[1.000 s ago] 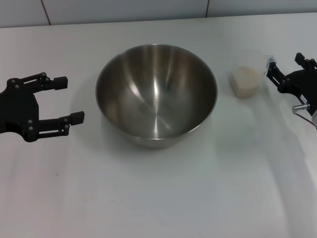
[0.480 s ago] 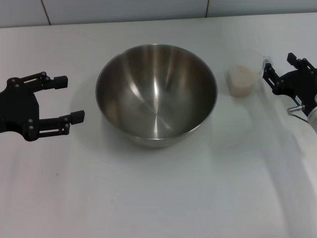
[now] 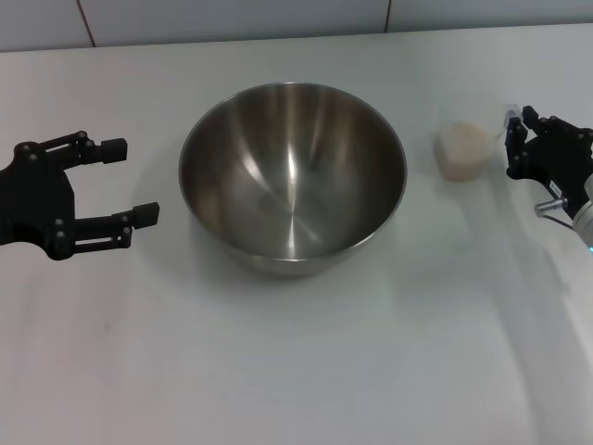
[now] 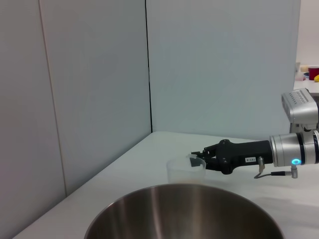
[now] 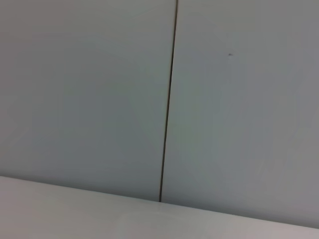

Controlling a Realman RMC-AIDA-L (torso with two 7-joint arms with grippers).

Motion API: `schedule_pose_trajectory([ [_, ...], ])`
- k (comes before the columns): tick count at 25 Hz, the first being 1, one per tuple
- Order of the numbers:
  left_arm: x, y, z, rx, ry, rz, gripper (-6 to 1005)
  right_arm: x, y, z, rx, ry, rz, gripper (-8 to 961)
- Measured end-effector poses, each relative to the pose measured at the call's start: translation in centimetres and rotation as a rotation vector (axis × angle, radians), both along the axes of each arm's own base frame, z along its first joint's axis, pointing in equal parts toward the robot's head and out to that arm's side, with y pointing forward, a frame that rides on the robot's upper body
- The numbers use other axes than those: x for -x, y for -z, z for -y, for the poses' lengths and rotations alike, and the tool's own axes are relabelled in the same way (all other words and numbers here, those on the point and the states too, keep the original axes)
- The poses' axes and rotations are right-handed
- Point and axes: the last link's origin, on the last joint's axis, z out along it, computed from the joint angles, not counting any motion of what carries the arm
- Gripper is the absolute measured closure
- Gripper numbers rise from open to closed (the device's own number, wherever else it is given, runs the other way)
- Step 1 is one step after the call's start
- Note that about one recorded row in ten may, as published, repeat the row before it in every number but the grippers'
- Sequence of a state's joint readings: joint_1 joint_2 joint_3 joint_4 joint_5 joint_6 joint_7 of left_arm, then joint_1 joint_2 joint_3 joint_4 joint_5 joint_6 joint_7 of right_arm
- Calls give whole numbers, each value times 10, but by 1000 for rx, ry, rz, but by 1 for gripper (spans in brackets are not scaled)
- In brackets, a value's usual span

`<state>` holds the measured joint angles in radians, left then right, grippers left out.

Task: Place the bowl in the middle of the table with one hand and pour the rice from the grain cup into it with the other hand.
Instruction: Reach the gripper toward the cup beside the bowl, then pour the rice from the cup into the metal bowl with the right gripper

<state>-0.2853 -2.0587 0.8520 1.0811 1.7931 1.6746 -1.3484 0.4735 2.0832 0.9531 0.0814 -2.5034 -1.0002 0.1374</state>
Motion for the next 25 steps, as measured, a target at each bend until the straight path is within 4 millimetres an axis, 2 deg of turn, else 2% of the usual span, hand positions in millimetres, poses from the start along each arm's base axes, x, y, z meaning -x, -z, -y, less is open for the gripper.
schedule_pose_trajectory([
  [2, 0, 0, 0, -1, 0, 0, 172, 0, 0, 0, 1, 2, 1, 820],
  [9, 0, 0, 0, -2, -1, 0, 172, -1, 0, 1, 1, 5, 1, 945],
  [19, 0, -1, 0, -3, -1, 0, 172, -2, 1, 2, 0, 7, -1, 946],
  [25, 2, 0, 1, -3, -7, 2, 172, 10, 0, -1, -28, -31, -50, 946],
])
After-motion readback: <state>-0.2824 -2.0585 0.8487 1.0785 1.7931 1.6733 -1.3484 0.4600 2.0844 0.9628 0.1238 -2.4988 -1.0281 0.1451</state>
